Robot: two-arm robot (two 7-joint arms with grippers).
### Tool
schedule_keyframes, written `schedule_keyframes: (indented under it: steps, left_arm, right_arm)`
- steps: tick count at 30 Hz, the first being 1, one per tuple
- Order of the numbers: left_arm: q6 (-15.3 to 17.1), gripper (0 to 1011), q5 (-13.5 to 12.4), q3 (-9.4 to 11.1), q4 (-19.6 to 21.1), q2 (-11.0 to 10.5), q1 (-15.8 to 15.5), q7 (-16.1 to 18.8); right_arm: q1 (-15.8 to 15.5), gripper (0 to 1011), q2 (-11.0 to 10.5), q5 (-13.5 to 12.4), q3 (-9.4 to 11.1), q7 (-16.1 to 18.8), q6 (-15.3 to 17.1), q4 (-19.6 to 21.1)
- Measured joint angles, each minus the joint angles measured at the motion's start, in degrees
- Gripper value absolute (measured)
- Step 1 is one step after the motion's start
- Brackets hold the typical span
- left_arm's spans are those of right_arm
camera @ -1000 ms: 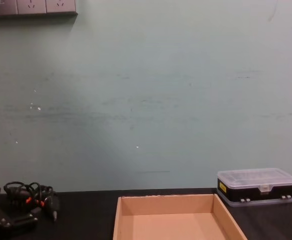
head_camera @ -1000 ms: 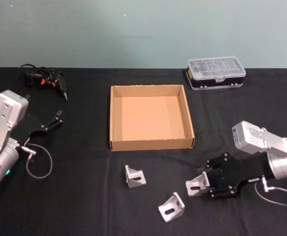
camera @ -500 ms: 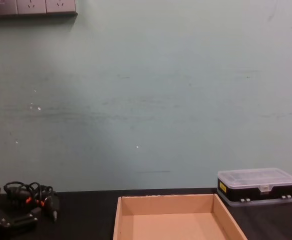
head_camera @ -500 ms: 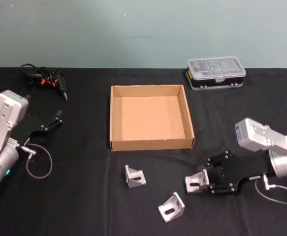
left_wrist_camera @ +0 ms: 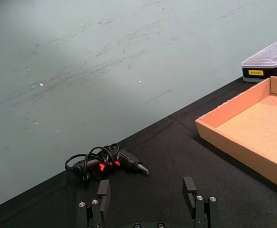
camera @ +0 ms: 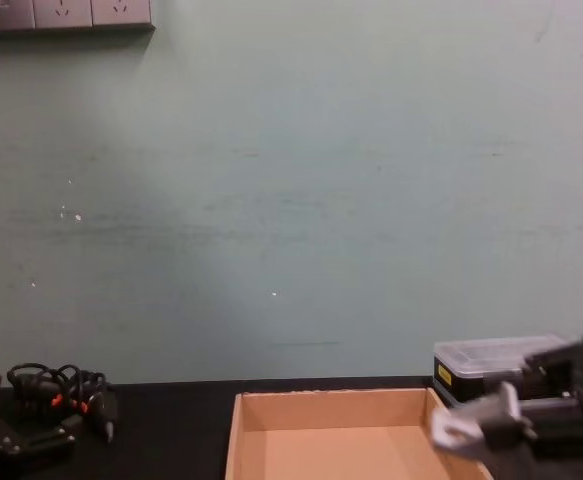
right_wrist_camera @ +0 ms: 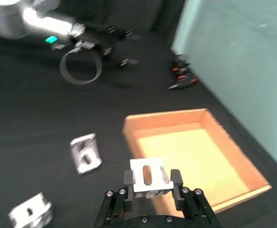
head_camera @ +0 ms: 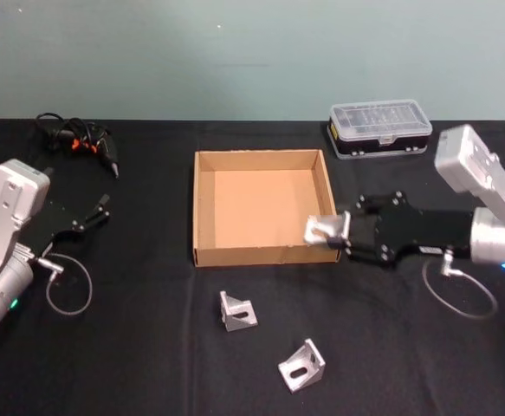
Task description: Use one hand to pick up the angle iron from the table and place it into the box.
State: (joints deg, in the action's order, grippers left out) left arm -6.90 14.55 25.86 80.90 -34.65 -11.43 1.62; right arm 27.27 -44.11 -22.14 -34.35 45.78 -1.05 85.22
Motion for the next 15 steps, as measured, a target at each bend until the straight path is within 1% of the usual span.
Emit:
schedule_keyframes:
  steps: [2,3,4,5,6,7,8,9,11,12,15]
  left_arm:
    - [0.0,1000,0.0,0.0,0.0,0.0,0.0,0.0]
    - [0.0,1000,0.0,0.0,0.0,0.0,0.0,0.0]
    - [0.0,1000,0.0,0.0,0.0,0.0,0.0,0.0]
    - [0.0,1000,0.0,0.0,0.0,0.0,0.0,0.0]
    - [0.0,1000,0.0,0.0,0.0,0.0,0.0,0.0]
    - [0.0,1000,0.0,0.0,0.0,0.0,0.0,0.0]
    - [0.0,1000,0.0,0.0,0.0,0.0,0.0,0.0]
    - [0.0,1000,0.0,0.0,0.0,0.0,0.0,0.0]
    - [0.0,1000,0.0,0.0,0.0,0.0,0.0,0.0]
    - [0.0,1000,0.0,0.0,0.0,0.0,0.0,0.0]
    - [0.0,1000,0.0,0.0,0.0,0.0,0.0,0.0]
  right_arm:
    - [-0.4,474,0.9,0.0,0.5,-2.1,1.2,0.5]
    - [-0.7,474,2.0,0.1,0.9,-4.2,2.5,1.0]
    - [-0.8,474,2.5,0.2,1.0,-5.0,3.0,1.1]
    - [-1.0,476,3.6,0.6,1.3,-7.0,4.4,1.2]
    - [-1.0,474,4.2,0.9,1.3,-8.1,5.2,1.2]
    - [-1.1,476,5.5,1.4,1.5,-10.0,6.6,1.2]
    - [-1.1,476,5.5,1.4,1.5,-10.0,6.6,1.2]
    - [-1.0,476,6.8,2.0,1.6,-12.1,8.2,0.8]
    - [-0.8,474,8.4,2.6,1.6,-14.0,9.7,0.2]
    - [-0.6,474,9.9,3.1,1.6,-15.6,11.1,-0.5]
    - [0.0,476,11.9,3.7,1.6,-17.5,12.8,-2.0]
